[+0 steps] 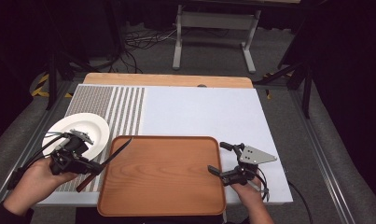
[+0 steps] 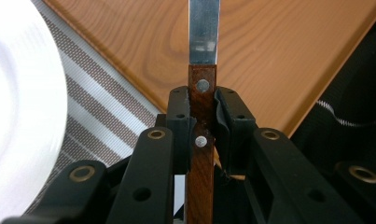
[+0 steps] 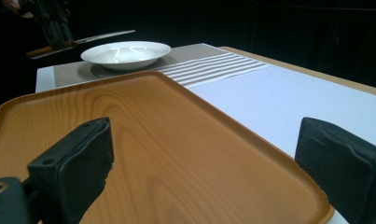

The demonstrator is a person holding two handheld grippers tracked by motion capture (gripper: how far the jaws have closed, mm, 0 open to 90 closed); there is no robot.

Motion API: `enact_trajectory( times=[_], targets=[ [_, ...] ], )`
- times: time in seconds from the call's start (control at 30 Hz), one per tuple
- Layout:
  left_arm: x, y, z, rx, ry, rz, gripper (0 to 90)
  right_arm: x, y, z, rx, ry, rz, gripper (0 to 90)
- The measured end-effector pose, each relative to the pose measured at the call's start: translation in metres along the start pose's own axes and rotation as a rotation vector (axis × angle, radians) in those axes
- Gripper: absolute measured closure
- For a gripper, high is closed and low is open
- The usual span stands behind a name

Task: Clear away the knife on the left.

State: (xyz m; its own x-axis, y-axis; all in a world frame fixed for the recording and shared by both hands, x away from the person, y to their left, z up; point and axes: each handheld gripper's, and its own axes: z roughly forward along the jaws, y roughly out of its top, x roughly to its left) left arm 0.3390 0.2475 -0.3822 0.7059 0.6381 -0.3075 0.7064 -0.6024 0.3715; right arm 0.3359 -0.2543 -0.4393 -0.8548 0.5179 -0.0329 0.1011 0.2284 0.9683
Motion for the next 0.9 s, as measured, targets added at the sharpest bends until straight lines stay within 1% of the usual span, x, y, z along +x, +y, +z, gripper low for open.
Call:
enact_trajectory(
  times=[0.27, 0.3, 0.37, 0.47, 0.53, 0.57, 0.6, 0.63, 0.7, 0.77, 0.9],
  targets=[
    [-0.008, 0.006, 0.015, 0.006, 0.002, -0.018, 77.5, 0.0, 0.0, 0.0, -0.002, 0.0, 0.002, 4.9],
    [-0.008, 0.006, 0.017, 0.006, 0.003, -0.015, 77.5, 0.0, 0.0, 0.0, -0.002, 0.0, 0.002, 4.9],
    [-0.01, 0.007, 0.02, 0.012, -0.008, -0.023, 77.5, 0.0, 0.0, 0.0, -0.002, -0.001, 0.002, 4.9],
    [-0.012, 0.008, 0.023, 0.014, -0.005, -0.031, 77.5, -0.001, 0.0, -0.001, -0.002, -0.001, 0.003, 4.9],
    [-0.013, 0.009, 0.027, 0.013, -0.015, -0.055, 77.5, -0.001, 0.0, -0.001, -0.002, -0.001, 0.002, 4.9],
    [-0.013, 0.01, 0.028, 0.018, -0.02, -0.06, 77.5, -0.001, 0.0, -0.001, -0.002, -0.001, 0.002, 4.9],
    [-0.014, 0.01, 0.029, 0.018, -0.034, -0.078, 77.5, -0.001, 0.0, -0.001, -0.002, -0.001, 0.002, 4.9],
    [-0.014, 0.011, 0.031, 0.014, -0.043, -0.076, 77.4, 0.0, 0.0, 0.0, -0.002, -0.001, 0.002, 4.9],
    [-0.016, 0.012, 0.033, 0.012, -0.038, -0.071, 77.4, 0.0, 0.0, 0.0, -0.001, -0.001, 0.002, 4.9],
    [-0.017, 0.013, 0.035, 0.014, -0.032, -0.074, 77.5, -0.001, 0.0, 0.0, -0.001, 0.0, 0.003, 4.9],
    [-0.018, 0.015, 0.04, 0.018, -0.034, -0.087, 77.4, 0.0, 0.0, 0.0, -0.003, 0.0, 0.0, 4.9]
  ],
)
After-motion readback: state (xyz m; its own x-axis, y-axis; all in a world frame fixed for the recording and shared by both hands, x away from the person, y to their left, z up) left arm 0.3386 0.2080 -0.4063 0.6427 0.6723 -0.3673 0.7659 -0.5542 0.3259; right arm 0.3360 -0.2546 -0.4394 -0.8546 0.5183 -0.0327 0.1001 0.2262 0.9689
